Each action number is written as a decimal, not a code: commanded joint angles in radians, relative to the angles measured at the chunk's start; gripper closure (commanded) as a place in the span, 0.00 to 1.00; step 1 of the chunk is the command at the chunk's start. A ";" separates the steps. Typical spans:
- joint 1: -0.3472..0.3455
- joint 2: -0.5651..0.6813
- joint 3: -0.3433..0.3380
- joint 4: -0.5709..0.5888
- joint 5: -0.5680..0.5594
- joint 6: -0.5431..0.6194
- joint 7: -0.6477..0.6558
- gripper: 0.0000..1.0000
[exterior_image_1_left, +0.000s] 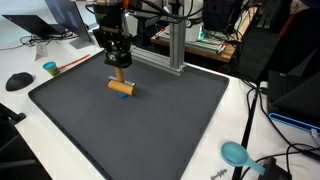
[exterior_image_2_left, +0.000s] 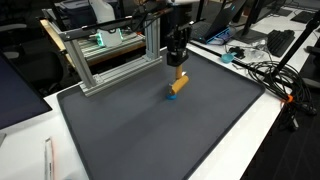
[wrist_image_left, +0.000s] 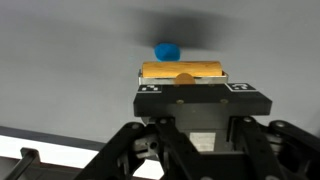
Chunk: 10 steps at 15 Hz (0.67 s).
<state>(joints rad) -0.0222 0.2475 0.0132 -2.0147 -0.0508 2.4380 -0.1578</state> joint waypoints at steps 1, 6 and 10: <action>-0.004 -0.008 -0.004 -0.011 0.003 -0.010 -0.008 0.78; -0.007 0.017 -0.010 0.000 0.001 -0.009 -0.003 0.78; -0.010 0.035 -0.013 0.008 0.002 -0.011 -0.006 0.78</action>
<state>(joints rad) -0.0271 0.2787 0.0021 -2.0179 -0.0507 2.4376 -0.1579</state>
